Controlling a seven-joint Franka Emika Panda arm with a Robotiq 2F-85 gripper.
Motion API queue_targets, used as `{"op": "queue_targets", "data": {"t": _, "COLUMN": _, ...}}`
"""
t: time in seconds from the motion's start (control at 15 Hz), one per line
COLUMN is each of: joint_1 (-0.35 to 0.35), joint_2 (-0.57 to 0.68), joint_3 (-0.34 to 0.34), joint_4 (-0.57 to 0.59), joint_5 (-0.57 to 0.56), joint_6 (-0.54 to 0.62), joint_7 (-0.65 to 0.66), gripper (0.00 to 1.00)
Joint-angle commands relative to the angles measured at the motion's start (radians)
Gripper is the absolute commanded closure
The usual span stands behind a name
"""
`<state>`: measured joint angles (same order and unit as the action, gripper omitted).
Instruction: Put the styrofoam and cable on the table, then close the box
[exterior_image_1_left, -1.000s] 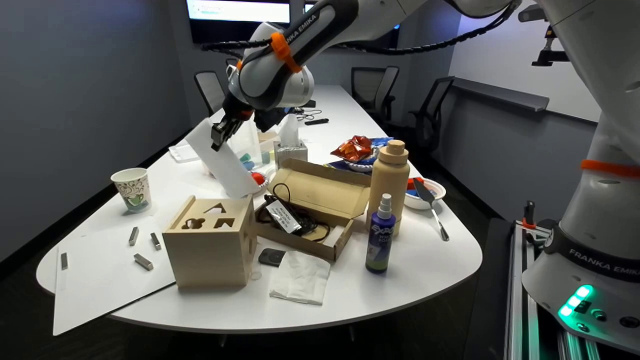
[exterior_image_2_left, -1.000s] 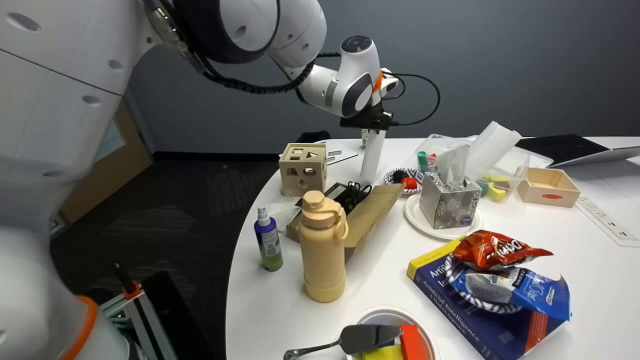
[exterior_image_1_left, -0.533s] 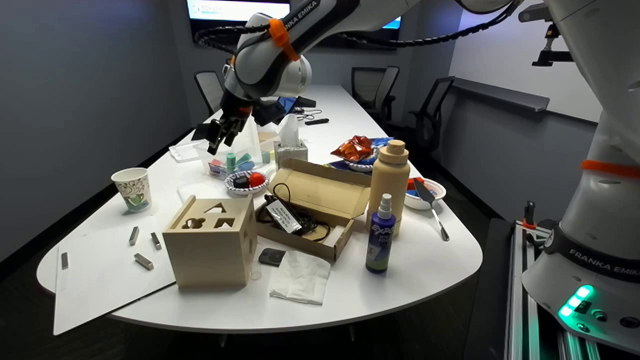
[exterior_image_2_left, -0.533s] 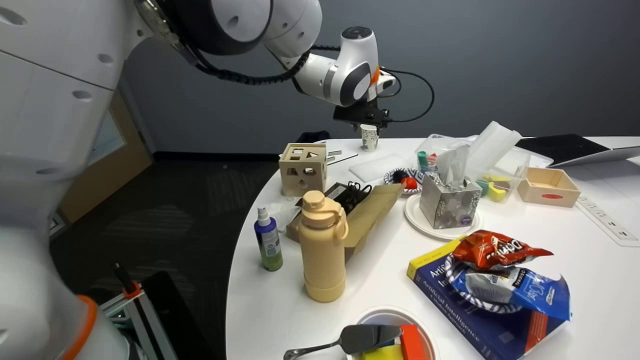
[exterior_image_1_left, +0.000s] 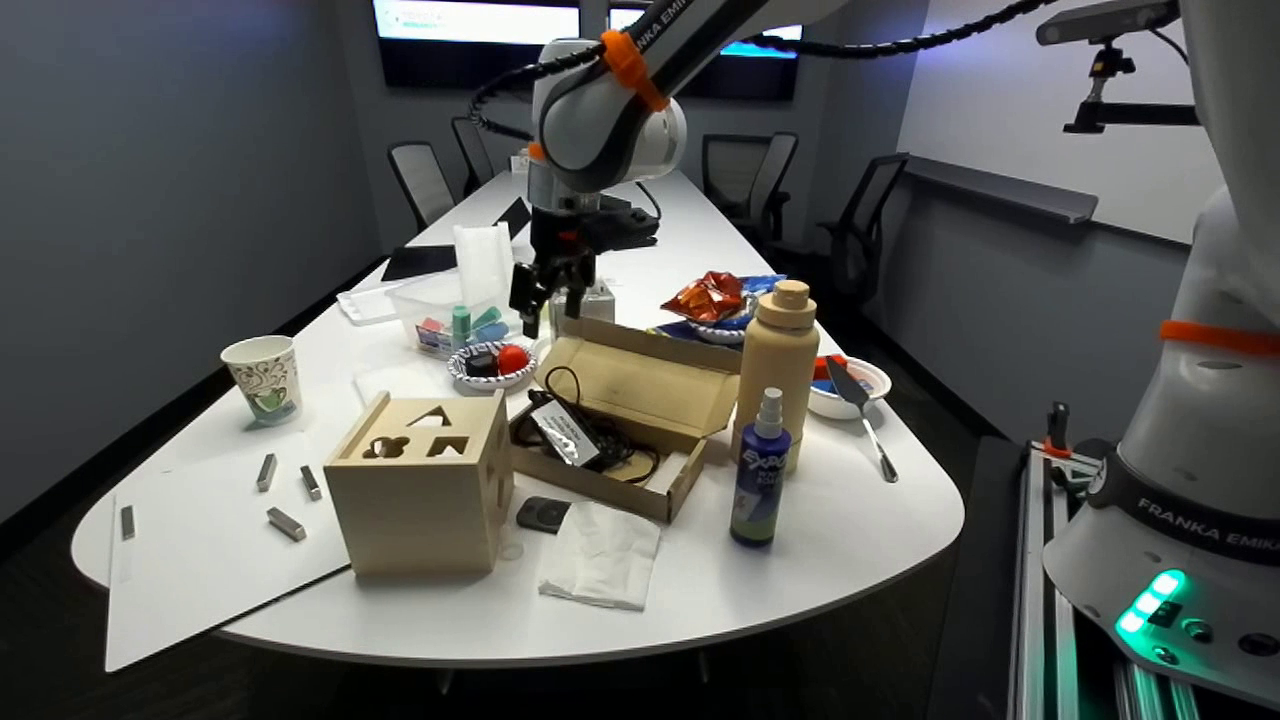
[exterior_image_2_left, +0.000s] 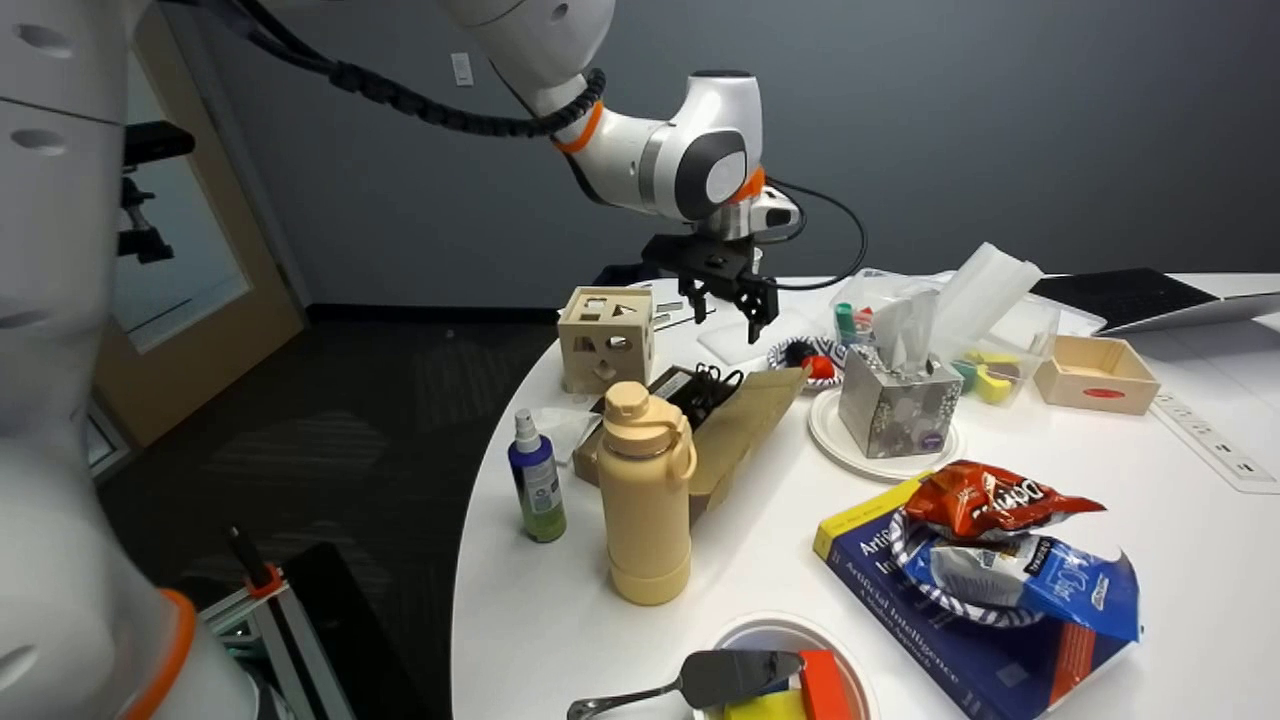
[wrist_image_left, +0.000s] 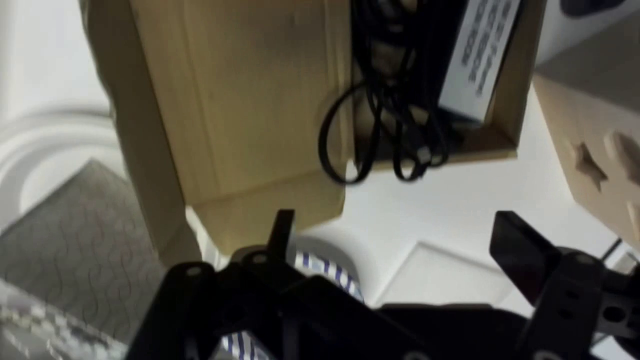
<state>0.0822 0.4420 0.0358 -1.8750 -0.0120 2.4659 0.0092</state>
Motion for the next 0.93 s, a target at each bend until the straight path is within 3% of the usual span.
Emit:
{"op": "queue_targets", "data": {"t": 0.0, "joint_1": 0.03, "joint_2": -0.057, "joint_3": -0.004, "joint_4": -0.127, "joint_5": 0.012, "joint_6": -0.104, "joint_7": 0.133, "gripper": 0.0}}
{"op": "queue_targets", "data": {"t": 0.27, "joint_1": 0.045, "joint_2": -0.041, "joint_3": 0.026, "joint_4": -0.151, "joint_5": 0.065, "joint_6": -0.174, "joint_7": 0.217, "gripper": 0.0}}
{"op": "queue_targets", "data": {"t": 0.87, "joint_1": 0.027, "joint_2": 0.002, "joint_3": 0.047, "joint_4": -0.215, "joint_5": 0.183, "joint_6": 0.072, "joint_7": 0.198, "gripper": 0.0}}
